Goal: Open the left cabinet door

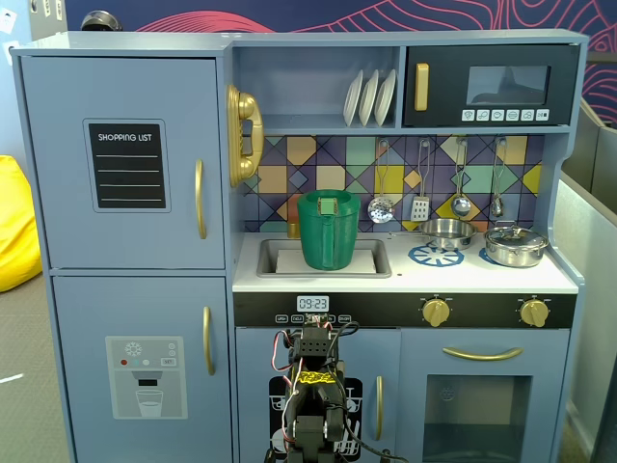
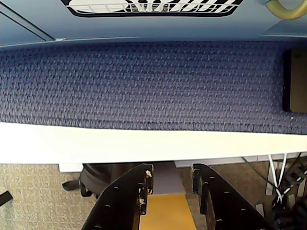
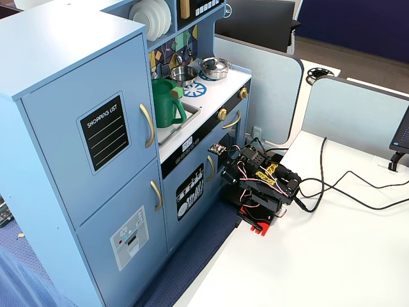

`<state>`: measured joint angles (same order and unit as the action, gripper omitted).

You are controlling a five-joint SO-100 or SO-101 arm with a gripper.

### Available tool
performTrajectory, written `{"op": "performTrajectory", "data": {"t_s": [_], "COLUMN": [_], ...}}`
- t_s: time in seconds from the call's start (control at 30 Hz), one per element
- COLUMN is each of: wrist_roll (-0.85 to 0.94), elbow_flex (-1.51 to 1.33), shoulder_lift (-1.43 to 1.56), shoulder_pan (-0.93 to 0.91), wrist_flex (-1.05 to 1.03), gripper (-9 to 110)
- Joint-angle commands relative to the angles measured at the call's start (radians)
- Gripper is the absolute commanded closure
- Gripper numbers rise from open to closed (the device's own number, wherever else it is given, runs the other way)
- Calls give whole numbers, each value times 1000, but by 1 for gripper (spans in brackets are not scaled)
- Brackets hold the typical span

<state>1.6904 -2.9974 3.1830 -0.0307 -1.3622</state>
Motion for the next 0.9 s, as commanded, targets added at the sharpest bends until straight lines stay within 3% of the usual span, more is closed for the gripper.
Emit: {"op": "performTrajectory", "data": {"t_s": [0.0,0.4,0.63,0.87], "wrist_roll": [-83,-72,-218,-106], "elbow_flex": [0,2,94,296], "shoulder_lift": [-3,-5,-64,-176], "shoulder_pan": [23,51,227,368], "wrist_flex": [-143,-123,204,462], "gripper": [101,101,101,101]}}
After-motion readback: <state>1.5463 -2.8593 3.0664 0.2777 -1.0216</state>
